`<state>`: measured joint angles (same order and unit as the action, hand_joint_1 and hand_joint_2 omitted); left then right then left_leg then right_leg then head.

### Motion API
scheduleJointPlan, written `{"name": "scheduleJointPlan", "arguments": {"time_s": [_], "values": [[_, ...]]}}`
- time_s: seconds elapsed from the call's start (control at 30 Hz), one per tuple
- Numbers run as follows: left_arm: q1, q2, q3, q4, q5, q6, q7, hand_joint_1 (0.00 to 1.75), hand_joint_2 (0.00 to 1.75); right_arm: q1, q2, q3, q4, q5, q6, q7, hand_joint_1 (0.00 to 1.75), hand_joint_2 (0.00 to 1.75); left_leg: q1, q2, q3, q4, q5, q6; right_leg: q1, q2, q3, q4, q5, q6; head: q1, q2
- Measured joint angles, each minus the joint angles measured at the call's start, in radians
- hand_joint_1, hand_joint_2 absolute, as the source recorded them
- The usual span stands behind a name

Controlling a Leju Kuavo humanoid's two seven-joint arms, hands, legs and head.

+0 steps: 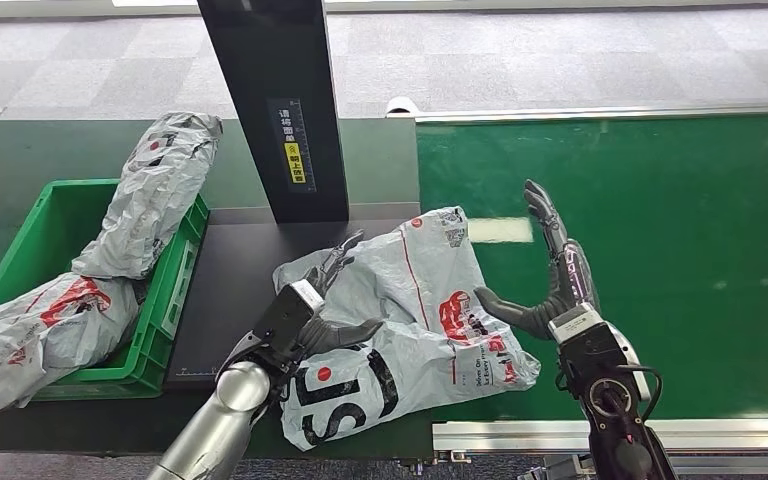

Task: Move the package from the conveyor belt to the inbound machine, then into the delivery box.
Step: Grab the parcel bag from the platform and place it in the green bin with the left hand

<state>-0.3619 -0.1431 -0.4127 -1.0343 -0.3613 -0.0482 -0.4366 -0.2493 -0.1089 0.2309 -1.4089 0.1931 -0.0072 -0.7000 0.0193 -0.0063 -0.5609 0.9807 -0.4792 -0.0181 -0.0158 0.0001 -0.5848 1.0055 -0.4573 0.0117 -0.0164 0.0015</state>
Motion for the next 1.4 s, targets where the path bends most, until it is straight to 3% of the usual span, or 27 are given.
{"name": "scheduleJointPlan", "arguments": {"time_s": [0.3,0.6,1.0,1.2,1.4], "values": [[-0.012,0.012,-0.032,0.03,-0.256,0.095,0.07,0.0,1.75,-0.004,0.016,-0.006,0.018,0.041,0.0,0.0,0.0,1.75,0.0,0.0,0.0,0.0,0.0,0.0,0.0,0.0,0.0,0.0,0.0,0.0,0.0,0.0],[-0.024,0.014,-0.045,0.063,-0.344,0.117,0.099,0.0,1.75,-0.01,0.033,-0.023,0.039,0.057,0.02,0.0,0.0,1.75,0.0,0.0,0.0,0.0,0.0,0.0,0.0,0.0,0.0,0.0,0.0,0.0,0.0,0.0],[-0.02,0.014,-0.044,0.093,-0.51,0.241,0.133,0.0,1.75,-0.021,0.043,-0.031,0.061,0.061,0.04,0.0,0.0,1.75,0.0,0.0,0.0,0.0,0.0,0.0,0.0,0.0,0.0,0.0,0.0,0.0,0.0,0.0],[-0.009,0.014,-0.04,0.099,-0.543,0.251,0.142,0.0,1.75,-0.021,0.043,-0.032,0.068,0.063,0.053,0.001,0.0,1.75,0.0,0.0,0.0,0.0,0.0,0.0,0.0,0.0,0.0,0.0,0.0,0.0,0.0,0.0],[0.006,0.014,-0.038,0.099,-0.574,0.257,0.144,0.0,1.75,-0.019,0.049,-0.041,0.09,0.029,0.101,0.053,0.0,1.75,0.0,0.0,0.0,0.0,0.0,0.0,0.0,0.0,0.0,0.0,0.0,0.0,0.0,0.0]]}}
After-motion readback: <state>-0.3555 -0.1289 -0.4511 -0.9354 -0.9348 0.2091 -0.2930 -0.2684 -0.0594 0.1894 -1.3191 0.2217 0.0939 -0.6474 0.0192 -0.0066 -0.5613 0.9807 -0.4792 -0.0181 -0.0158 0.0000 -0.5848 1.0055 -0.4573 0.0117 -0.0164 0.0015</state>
